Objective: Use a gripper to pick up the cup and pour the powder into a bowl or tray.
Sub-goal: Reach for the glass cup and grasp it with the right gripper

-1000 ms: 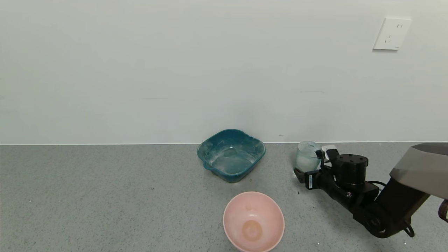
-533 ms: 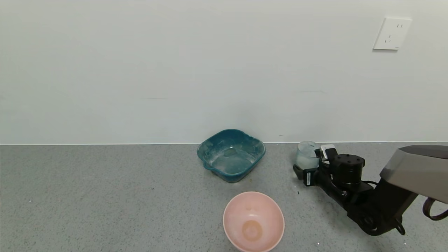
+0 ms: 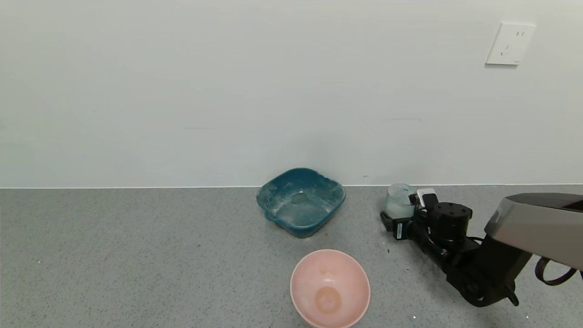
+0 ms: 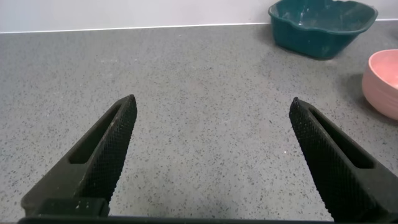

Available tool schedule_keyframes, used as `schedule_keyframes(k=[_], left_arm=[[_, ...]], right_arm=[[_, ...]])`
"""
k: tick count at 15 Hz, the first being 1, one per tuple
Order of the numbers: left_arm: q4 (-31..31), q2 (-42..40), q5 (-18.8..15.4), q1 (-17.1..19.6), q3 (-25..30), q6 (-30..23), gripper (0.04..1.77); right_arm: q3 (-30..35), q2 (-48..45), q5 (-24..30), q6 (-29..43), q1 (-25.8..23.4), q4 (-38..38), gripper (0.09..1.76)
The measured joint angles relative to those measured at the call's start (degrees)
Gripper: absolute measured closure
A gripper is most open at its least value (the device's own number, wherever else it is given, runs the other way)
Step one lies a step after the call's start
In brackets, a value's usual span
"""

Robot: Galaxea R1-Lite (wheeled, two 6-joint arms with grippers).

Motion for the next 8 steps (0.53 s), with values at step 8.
schedule_keyframes(k=[8], left_arm=[[-0.02, 0.00, 0.00, 0.00, 0.00, -0.05, 0.05]], right_arm=[[-3.25, 1.71, -0.02, 0.00, 0.16, -0.73, 0.14]])
